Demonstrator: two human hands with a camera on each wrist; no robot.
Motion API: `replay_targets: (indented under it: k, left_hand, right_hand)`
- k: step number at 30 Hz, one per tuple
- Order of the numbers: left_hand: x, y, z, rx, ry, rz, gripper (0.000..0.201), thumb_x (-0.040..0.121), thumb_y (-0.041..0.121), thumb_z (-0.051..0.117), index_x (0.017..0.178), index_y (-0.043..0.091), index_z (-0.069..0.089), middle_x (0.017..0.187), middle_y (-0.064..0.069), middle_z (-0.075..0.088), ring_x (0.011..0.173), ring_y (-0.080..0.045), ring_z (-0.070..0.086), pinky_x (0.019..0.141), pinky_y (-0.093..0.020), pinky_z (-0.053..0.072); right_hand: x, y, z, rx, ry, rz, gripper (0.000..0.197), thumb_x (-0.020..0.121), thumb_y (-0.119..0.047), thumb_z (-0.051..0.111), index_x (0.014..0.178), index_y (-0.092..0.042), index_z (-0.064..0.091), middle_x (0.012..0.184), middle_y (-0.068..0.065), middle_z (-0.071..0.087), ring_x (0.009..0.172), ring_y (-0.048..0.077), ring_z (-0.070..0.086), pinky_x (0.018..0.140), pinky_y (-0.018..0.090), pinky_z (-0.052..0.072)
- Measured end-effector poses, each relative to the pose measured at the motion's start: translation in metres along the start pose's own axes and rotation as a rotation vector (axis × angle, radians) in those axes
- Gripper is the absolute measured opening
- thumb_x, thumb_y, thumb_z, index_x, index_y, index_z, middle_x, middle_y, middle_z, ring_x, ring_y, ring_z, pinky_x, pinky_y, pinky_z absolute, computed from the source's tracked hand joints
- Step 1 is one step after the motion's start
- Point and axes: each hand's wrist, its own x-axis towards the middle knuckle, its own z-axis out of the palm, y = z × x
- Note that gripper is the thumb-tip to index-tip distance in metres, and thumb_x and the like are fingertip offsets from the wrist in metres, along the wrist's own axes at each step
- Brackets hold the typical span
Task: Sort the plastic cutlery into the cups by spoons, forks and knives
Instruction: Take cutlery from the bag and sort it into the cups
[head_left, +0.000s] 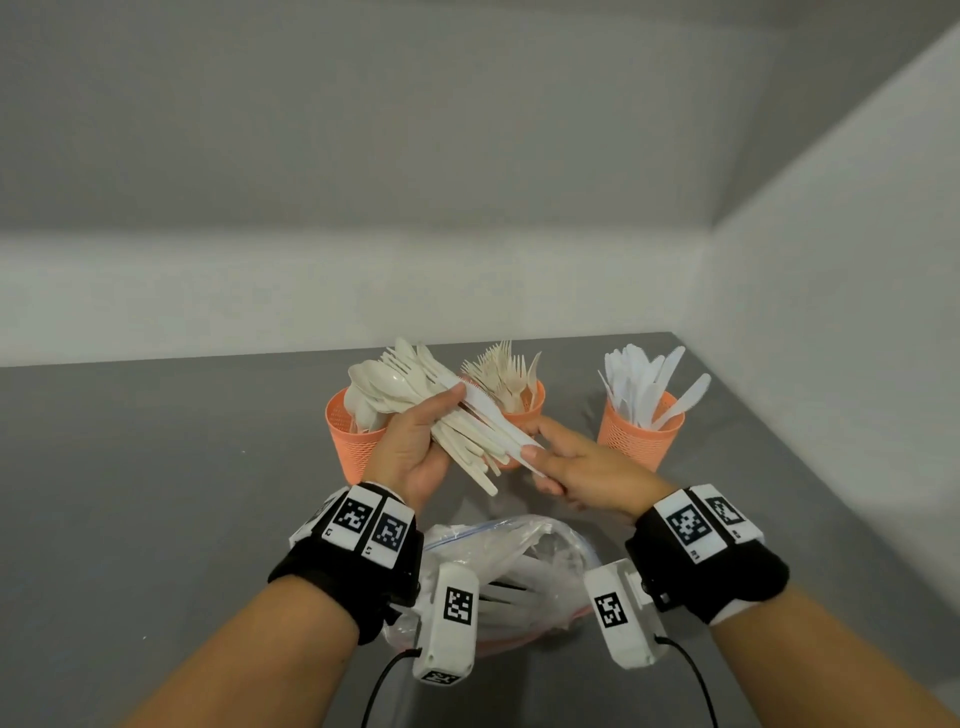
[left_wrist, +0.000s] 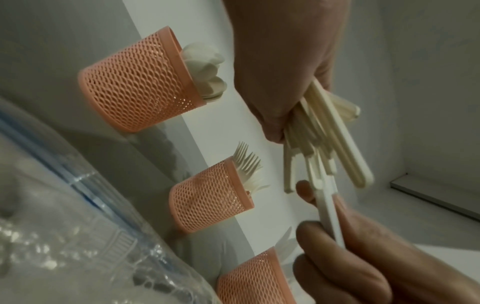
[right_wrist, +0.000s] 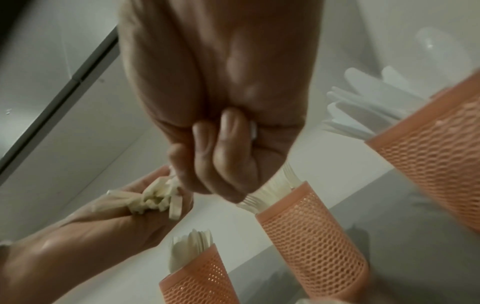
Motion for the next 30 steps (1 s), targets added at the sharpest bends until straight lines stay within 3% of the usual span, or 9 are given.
replay_targets:
  k: [4,11,13,15,18,21,24,27,30]
  left_hand:
    - [-0.003,0.003,0.000,-0.007,-0.013,-0.013,0.036,0.087,-0.002,0.054,0.059,0.012,0.072,0.066,-0.004,0.069,0.070,-0.017,0.070,0.090,-0.041,0.050]
    - [-0.002,-0.005,0.006,0.050,-0.002,-0.095,0.009,0.088,-0.002,0.053,0.090,0.003,0.059,0.081,-0.012,0.072,0.081,-0.023,0.071,0.083,-0.041,0.055]
    - [0.001,-0.003,0.006,0.046,-0.003,-0.100,0.007,0.087,0.000,0.056,0.088,0.003,0.062,0.088,-0.013,0.071,0.086,-0.023,0.070,0.091,-0.043,0.052]
    - [0.004,-0.001,0.005,0.019,0.006,-0.092,0.015,0.087,0.002,0.056,0.075,0.006,0.063,0.072,-0.006,0.071,0.074,-0.018,0.070,0.094,-0.042,0.049]
    - [0.007,-0.006,0.007,0.036,0.014,-0.068,0.012,0.086,0.000,0.056,0.077,0.007,0.060,0.066,-0.004,0.068,0.066,-0.014,0.069,0.084,-0.037,0.053]
    - [0.008,-0.020,0.015,0.084,-0.010,-0.075,0.009,0.085,0.000,0.057,0.081,0.006,0.061,0.067,-0.003,0.069,0.067,-0.013,0.068,0.067,-0.028,0.058]
    - [0.011,-0.026,0.021,0.126,-0.011,-0.080,0.008,0.085,0.001,0.057,0.082,0.007,0.061,0.067,-0.002,0.070,0.071,-0.016,0.068,0.066,-0.028,0.058]
    - [0.018,-0.019,0.015,0.078,0.032,-0.056,0.007,0.084,0.003,0.059,0.083,0.009,0.060,0.079,-0.005,0.068,0.087,-0.022,0.064,0.089,-0.041,0.053]
    - [0.024,-0.014,0.009,0.005,0.074,-0.041,0.013,0.085,0.002,0.058,0.082,0.015,0.061,0.081,-0.003,0.067,0.093,-0.022,0.062,0.102,-0.049,0.041]
  right_hand:
    - [-0.012,0.005,-0.008,0.091,-0.042,0.039,0.030,0.100,-0.024,0.035,0.130,-0.024,0.038,0.058,-0.002,0.032,0.048,0.007,0.028,0.041,0.014,0.027]
    - [-0.018,0.008,-0.007,0.167,0.022,0.092,0.023,0.099,-0.026,0.038,0.122,-0.024,0.040,0.059,-0.005,0.032,0.045,0.003,0.029,0.046,0.017,0.027]
    - [-0.022,0.012,-0.012,0.153,-0.001,0.098,0.022,0.100,-0.024,0.036,0.122,-0.024,0.041,0.059,-0.004,0.031,0.045,0.003,0.028,0.045,0.016,0.028]
    - [-0.028,0.017,-0.018,0.114,-0.021,0.101,0.020,0.100,-0.021,0.035,0.119,-0.021,0.043,0.059,-0.003,0.031,0.046,0.005,0.029,0.045,0.017,0.030]
    - [-0.031,0.022,-0.018,0.058,-0.047,0.065,0.013,0.100,-0.019,0.035,0.105,-0.017,0.046,0.058,-0.002,0.036,0.050,0.010,0.035,0.051,0.023,0.039]
    - [-0.026,0.020,-0.005,0.040,-0.046,-0.003,0.015,0.099,-0.020,0.039,0.094,-0.034,0.045,0.057,-0.003,0.038,0.045,0.006,0.037,0.046,0.017,0.039]
    - [-0.027,0.031,-0.006,0.012,-0.022,-0.003,0.016,0.099,-0.019,0.038,0.091,-0.030,0.046,0.059,-0.004,0.037,0.046,0.007,0.035,0.044,0.017,0.036]
    - [-0.039,0.052,-0.028,-0.133,-0.009,0.089,0.023,0.099,-0.019,0.037,0.115,-0.007,0.049,0.070,-0.007,0.043,0.061,0.007,0.040,0.058,0.018,0.037]
    - [-0.054,0.062,-0.051,-0.092,0.091,0.106,0.044,0.100,-0.021,0.034,0.144,-0.020,0.028,0.096,-0.020,0.047,0.079,-0.005,0.043,0.063,0.003,0.038]
